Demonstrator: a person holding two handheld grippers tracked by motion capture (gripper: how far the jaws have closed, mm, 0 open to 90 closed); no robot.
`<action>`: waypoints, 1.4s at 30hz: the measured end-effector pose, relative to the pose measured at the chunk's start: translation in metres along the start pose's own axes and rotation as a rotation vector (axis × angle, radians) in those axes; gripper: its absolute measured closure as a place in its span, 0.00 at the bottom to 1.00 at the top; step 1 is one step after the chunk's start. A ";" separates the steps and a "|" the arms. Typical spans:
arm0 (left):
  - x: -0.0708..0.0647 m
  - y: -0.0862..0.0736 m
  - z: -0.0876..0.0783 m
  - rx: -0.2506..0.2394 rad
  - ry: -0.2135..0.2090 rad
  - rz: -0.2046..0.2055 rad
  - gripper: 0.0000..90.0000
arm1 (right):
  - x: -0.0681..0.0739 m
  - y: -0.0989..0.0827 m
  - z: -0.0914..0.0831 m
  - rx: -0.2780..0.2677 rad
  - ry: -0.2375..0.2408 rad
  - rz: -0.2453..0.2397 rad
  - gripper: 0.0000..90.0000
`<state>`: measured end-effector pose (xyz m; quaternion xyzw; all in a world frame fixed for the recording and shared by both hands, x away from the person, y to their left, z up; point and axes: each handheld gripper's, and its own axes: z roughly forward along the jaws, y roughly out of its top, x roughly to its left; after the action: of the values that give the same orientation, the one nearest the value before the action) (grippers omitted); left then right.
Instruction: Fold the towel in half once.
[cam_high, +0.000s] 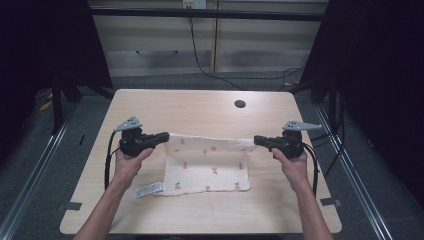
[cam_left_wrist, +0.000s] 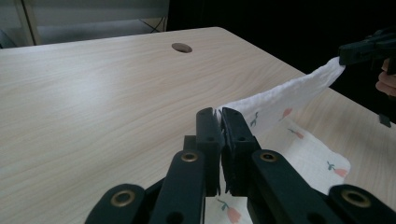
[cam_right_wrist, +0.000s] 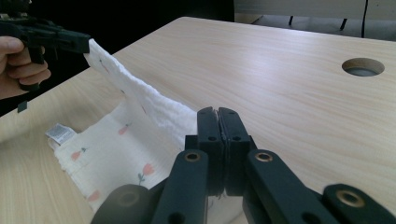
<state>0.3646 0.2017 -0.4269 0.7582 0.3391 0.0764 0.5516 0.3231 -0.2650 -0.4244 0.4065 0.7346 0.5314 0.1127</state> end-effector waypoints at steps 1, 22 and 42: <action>-0.002 -0.001 -0.002 0.002 -0.006 0.007 0.96 | 0.001 -0.003 -0.001 0.001 0.002 0.000 0.99; -0.039 -0.043 -0.022 0.080 -0.038 0.091 0.96 | 0.028 -0.054 -0.010 0.104 0.002 -0.030 0.99; -0.040 -0.090 -0.026 0.237 -0.037 0.073 0.95 | 0.040 -0.084 -0.011 0.204 0.018 -0.035 0.96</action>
<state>0.2831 0.2128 -0.4869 0.8312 0.3079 0.0419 0.4610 0.2508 -0.2527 -0.4829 0.3981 0.7928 0.4556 0.0736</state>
